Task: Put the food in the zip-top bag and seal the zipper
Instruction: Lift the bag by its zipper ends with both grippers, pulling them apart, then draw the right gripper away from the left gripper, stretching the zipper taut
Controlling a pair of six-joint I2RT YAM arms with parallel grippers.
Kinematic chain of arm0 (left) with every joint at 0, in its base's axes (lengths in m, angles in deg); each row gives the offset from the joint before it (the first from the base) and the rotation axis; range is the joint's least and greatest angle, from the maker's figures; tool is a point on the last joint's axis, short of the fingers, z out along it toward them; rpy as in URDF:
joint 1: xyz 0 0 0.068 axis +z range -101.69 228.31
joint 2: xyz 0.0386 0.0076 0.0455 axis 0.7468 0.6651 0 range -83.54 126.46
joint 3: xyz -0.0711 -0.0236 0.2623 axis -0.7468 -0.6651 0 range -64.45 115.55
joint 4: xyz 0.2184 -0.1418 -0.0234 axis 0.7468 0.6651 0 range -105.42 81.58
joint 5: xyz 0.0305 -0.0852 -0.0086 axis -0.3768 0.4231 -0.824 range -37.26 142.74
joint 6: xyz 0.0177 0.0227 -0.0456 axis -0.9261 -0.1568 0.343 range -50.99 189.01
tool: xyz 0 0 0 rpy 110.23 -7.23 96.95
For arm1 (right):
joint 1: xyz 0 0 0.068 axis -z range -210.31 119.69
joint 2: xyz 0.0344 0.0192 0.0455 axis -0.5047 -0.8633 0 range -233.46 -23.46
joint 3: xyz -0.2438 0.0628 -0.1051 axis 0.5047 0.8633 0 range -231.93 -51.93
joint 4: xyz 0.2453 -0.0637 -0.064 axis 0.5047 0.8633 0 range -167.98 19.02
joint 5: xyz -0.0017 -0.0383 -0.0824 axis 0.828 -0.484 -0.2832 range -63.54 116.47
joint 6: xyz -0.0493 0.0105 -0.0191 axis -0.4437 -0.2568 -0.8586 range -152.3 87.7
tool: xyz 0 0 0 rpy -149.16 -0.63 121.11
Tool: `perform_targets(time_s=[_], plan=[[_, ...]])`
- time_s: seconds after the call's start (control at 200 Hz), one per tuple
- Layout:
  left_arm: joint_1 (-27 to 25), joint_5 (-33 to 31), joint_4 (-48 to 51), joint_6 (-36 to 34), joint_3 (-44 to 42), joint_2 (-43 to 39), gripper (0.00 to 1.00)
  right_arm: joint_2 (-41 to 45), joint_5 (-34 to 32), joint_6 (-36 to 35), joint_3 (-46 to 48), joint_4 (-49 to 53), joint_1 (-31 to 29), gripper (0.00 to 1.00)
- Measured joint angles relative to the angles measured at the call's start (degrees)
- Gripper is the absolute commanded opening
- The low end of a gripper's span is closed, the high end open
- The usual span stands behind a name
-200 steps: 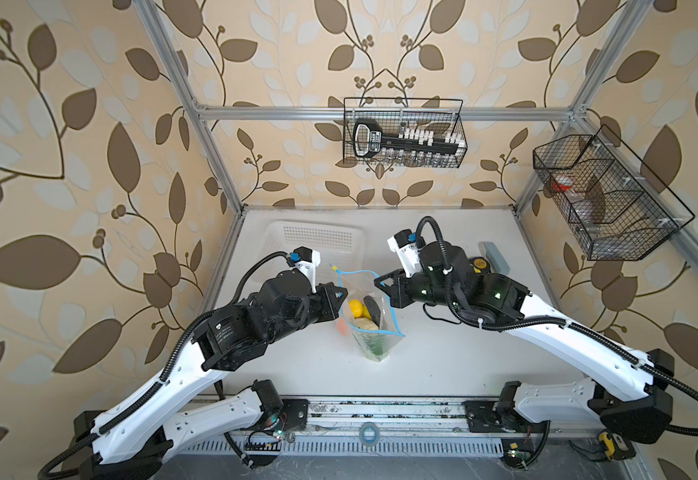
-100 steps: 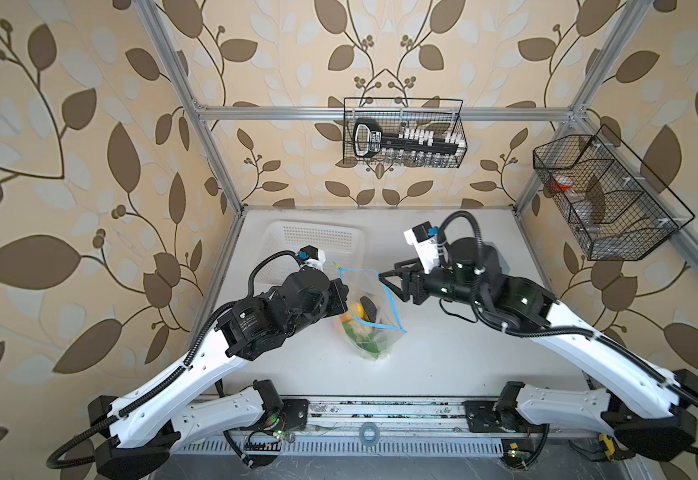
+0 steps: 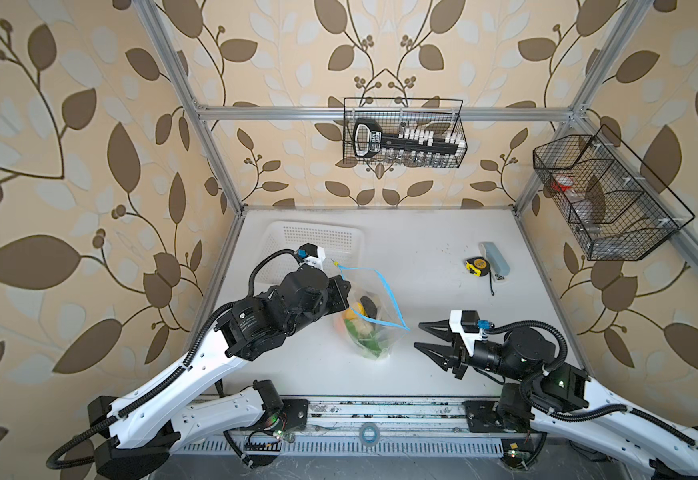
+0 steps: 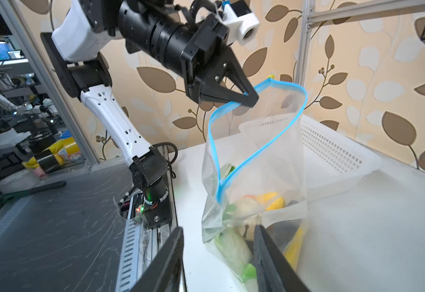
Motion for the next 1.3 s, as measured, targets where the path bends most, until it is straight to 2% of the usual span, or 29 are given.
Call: perform_targets(time_s=[0.125,0.35,0.725,1.035,1.305], plan=[[0.00,0.00,0.02,0.07,0.00,-0.02,0.00,-3.52,-0.33,-2.51,0.07,-5.29,-2.19,0.44],[0.00,0.00,0.02,0.09,-0.02,-0.22,0.00,-7.32,-2.73,-5.27,0.02,-9.07,-3.85,0.24],[0.00,-0.04,0.07,0.11,-0.04,-0.92,0.00,-9.18,-6.78,-6.73,-1.73,-9.92,-4.02,0.00],[0.00,-1.16,0.55,0.11,-0.04,-2.97,0.00,-11.96,-7.85,-9.09,-8.41,-6.60,-3.34,0.00],[-0.02,-1.01,1.49,0.11,-0.04,-3.37,0.00,-15.74,-1.64,-10.71,-14.60,-4.07,6.21,0.00]])
